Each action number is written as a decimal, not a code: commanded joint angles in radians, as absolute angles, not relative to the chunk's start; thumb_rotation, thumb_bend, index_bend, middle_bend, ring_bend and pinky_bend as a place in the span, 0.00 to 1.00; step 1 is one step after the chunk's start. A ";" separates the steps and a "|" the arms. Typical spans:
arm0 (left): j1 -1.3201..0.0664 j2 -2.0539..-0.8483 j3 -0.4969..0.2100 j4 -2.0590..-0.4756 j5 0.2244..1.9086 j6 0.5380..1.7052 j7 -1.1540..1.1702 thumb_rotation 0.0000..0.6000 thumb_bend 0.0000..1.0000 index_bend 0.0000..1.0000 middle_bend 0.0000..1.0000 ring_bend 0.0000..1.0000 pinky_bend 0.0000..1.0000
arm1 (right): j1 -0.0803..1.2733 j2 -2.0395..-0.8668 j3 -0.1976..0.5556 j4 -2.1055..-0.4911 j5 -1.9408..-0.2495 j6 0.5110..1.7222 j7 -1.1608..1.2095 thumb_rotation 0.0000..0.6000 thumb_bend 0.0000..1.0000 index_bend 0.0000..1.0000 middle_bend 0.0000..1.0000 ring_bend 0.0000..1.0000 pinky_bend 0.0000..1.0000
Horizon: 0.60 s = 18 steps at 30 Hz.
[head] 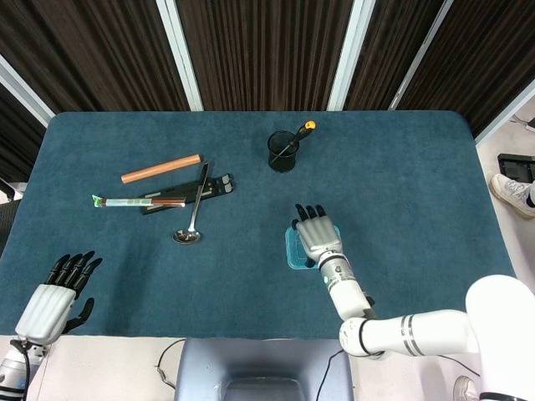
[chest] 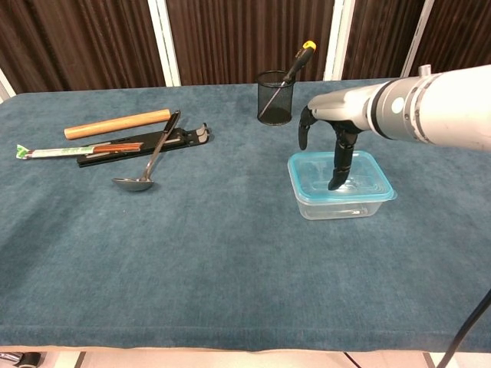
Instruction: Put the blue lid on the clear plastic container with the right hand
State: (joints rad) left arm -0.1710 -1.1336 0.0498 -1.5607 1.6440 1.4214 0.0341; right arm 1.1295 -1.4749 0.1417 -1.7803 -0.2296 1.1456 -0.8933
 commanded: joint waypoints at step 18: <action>-0.176 -1.136 0.048 -1.560 1.638 1.409 0.039 1.00 0.50 0.00 0.00 0.00 0.04 | 1.145 -1.506 0.145 -1.733 -0.179 1.130 -0.947 1.00 0.21 0.42 0.08 0.00 0.02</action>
